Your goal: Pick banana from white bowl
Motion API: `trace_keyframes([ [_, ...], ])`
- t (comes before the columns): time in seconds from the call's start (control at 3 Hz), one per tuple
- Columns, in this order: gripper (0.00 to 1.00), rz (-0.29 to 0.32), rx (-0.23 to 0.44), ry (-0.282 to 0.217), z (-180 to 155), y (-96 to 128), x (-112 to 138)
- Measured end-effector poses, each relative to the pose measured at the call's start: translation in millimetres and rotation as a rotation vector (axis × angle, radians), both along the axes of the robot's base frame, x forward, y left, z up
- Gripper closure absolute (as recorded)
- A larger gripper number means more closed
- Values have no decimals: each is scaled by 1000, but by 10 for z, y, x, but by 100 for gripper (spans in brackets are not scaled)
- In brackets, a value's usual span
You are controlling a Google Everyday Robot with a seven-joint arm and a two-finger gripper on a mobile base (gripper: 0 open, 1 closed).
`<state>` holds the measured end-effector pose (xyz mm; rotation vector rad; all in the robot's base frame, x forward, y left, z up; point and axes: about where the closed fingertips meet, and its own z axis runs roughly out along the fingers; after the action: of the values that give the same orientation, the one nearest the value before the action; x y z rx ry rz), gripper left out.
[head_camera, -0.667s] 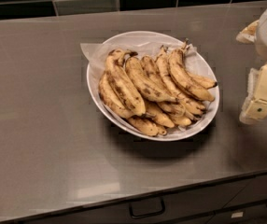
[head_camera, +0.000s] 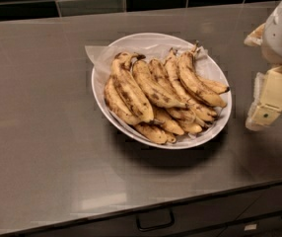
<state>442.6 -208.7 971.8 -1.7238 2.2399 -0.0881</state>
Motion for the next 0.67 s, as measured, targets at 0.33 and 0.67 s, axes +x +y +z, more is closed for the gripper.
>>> trace_keyframes([
  [0.33,0,-7,25,45,-119,181,156],
  [0.67,0,-7,25,45,-119,182,156],
])
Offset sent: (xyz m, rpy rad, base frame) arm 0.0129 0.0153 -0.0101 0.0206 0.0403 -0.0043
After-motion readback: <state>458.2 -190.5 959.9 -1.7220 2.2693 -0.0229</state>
